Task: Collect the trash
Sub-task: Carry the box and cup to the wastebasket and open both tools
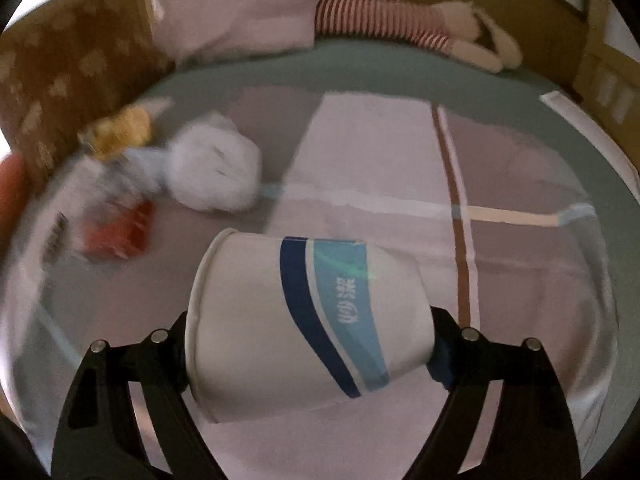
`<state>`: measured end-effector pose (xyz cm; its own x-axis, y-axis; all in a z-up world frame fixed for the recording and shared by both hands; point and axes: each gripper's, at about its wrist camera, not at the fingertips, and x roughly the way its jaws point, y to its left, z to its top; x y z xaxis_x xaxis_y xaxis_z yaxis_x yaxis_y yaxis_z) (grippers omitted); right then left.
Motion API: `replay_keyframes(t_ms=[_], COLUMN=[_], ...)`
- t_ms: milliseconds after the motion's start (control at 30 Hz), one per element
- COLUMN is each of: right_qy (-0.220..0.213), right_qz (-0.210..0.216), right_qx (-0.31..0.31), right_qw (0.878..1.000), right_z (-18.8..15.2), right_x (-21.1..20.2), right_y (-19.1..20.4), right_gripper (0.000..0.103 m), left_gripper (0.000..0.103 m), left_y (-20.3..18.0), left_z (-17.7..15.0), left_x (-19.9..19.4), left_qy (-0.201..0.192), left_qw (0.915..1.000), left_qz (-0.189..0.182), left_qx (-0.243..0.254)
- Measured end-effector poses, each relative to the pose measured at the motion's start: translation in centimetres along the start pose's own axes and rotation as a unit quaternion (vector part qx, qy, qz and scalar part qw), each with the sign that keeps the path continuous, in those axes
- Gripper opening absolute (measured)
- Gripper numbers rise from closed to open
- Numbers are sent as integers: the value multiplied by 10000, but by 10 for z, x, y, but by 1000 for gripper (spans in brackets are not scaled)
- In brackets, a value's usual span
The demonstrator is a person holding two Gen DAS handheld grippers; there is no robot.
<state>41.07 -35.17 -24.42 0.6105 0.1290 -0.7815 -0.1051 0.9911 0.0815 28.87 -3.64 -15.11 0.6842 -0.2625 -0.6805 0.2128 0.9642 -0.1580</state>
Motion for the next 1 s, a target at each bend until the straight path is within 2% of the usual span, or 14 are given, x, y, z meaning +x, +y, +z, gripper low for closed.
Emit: replay_keyframes(t_ms=[33, 100, 133, 200, 300, 367, 500, 700, 1000], right_qy=[-169, -260, -511, -769, -1243, -1411, -1562, -1540, -1473], right_qz=[-53, -76, -24, 42, 143, 82, -234, -219, -157], right_qx=[169, 73, 12, 46, 67, 113, 154, 203, 120], right_qw=[9997, 9996, 9987, 9970, 9921, 9899, 9873, 9876, 9889], right_z=[-4, -3, -8, -18, -56, -78, -112, -108, -111], right_x=[-29, -61, -96, -136, -195, -214, -224, -214, -212], right_y=[13, 37, 58, 80, 120, 133, 145, 143, 148], right_gripper=[84, 84, 84, 84, 84, 84, 84, 85, 85], left_gripper=[45, 45, 45, 45, 45, 45, 45, 45, 45], left_y=[-1, -3, -5, -8, -14, -19, -26, -25, -23], left_z=[0, 0, -1, -2, -4, -7, -13, -17, -16], left_x=[-1, -2, -3, -4, -7, -10, -14, -8, -6], left_qy=[-21, -51, -62, -73, -93, -133, -203, -127, -105], left_qw=[10000, 10000, 10000, 10000, 9999, 9998, 9993, 9990, 9990], left_qz=[5, 12, 14, 7, -3, 28, 138, 250, 232], left_qx=[-6, 2, 9, 15, 92, 160, 291, 340, 361])
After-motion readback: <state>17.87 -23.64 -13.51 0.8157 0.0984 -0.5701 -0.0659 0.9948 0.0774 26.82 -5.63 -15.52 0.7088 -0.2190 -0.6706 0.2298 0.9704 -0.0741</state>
